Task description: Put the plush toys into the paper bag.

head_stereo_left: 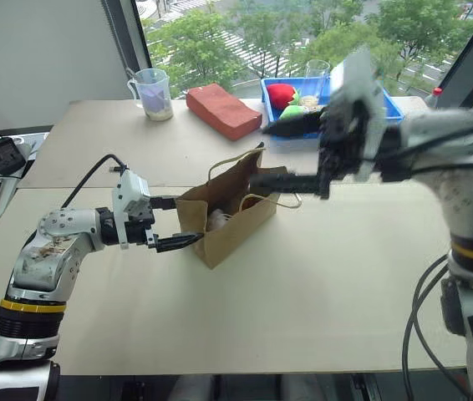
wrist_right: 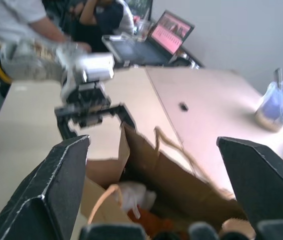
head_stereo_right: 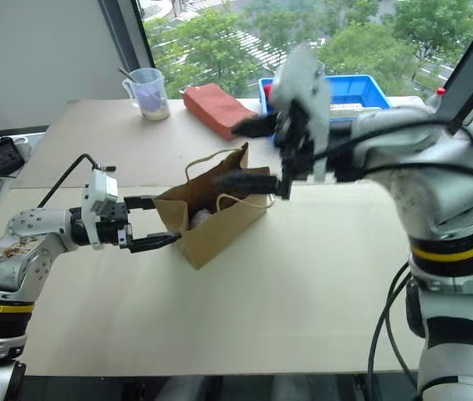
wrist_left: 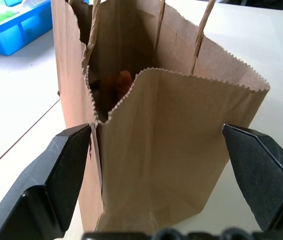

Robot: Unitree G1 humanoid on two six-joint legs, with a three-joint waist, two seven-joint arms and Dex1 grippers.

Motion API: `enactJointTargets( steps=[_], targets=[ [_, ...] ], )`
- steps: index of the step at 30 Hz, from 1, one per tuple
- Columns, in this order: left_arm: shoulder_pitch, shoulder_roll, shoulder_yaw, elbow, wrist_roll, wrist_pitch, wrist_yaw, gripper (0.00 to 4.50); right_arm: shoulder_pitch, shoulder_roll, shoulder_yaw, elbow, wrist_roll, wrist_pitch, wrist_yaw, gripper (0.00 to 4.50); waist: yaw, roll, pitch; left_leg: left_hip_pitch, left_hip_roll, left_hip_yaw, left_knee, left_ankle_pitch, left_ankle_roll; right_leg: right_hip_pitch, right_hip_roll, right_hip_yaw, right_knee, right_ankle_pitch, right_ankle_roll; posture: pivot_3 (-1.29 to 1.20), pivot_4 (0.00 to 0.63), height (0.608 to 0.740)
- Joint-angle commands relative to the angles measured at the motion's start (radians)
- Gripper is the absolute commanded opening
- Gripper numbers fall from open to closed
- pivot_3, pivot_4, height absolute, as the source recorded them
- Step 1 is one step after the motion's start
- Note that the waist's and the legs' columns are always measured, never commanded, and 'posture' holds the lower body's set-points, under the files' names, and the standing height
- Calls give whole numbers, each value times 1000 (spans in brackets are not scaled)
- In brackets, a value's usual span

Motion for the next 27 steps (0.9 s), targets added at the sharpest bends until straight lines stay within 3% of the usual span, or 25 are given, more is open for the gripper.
enactJointTargets(
  steps=[1, 2, 5, 8, 10, 13, 16, 22, 27],
  targets=[
    [-2, 15, 29, -21, -1, -17, 1, 4446, 93, -119, -27, -66, 34, 35, 83, 4500, 5, 0, 0, -1, 0, -1, 0, 0, 0, 0, 0, -1, 0, 0, 0, 0, 150, 740],
    [-1, 16, 30, -22, -2, -16, 1, 4446, 136, -155, -31, -88, 43, 38, 102, 4500, 7, 0, 0, -1, 0, -1, 0, 0, 1, 1, 0, -1, 0, 0, 0, 0, 150, 740],
    [4, 16, 31, -27, -3, -15, 0, 4500, 248, -212, -64, -143, 88, 51, 130, 3755, 3, 0, 0, -2, -1, 2, 1, -1, 2, 0, -1, 0, 0, 0, 0, 0, 150, 740],
    [10, 18, 33, -34, -6, -12, 0, 4500, 384, -260, -94, -217, 143, 70, 161, 2558, -3, 0, 0, -1, 0, 2, 1, -1, 2, -1, -1, 0, 0, 0, 0, 0, 150, 740],
    [14, 18, 34, -40, -9, -9, 1, 4500, 504, -298, -97, -285, 150, 54, 193, 2008, -2, 0, 0, -1, 0, 2, 1, -3, 4, 0, -1, 0, -1, 0, 0, 0, 150, 740],
    [18, 18, 34, -45, -10, -7, 1, 4500, 636, -271, -64, -346, 116, 2, 158, 915, 0, 0, 0, 0, 0, 2, 1, -3, 5, 1, -1, -1, -1, 0, 0, 0, 150, 740],
    [16, 18, 32, -47, -10, -4, 1, 4500, 665, -162, 32, -342, 22, -72, 60, 35, -3, -1, 0, 1, 0, 3, 3, -3, 5, 1, -1, 0, -2, 0, 0, 0, 150, 740],
    [11, 17, 26, -57, -15, 8, 4, 4500, 531, 141, 256, -189, -190, -187, -119, 35, -6, -1, 0, 5, 1, 5, 2, -2, 4, 1, -1, 1, -1, 2, -3, 0, 150, 740],
    [17, 17, 23, -73, -20, 25, 5, 4500, 429, 319, 328, -17, -307, -265, -198, 35, -2, -1, 0, 5, 1, 4, 1, 1, -2, 0, 0, 0, 0, 2, -3, 0, 150, 740]
  ],
)
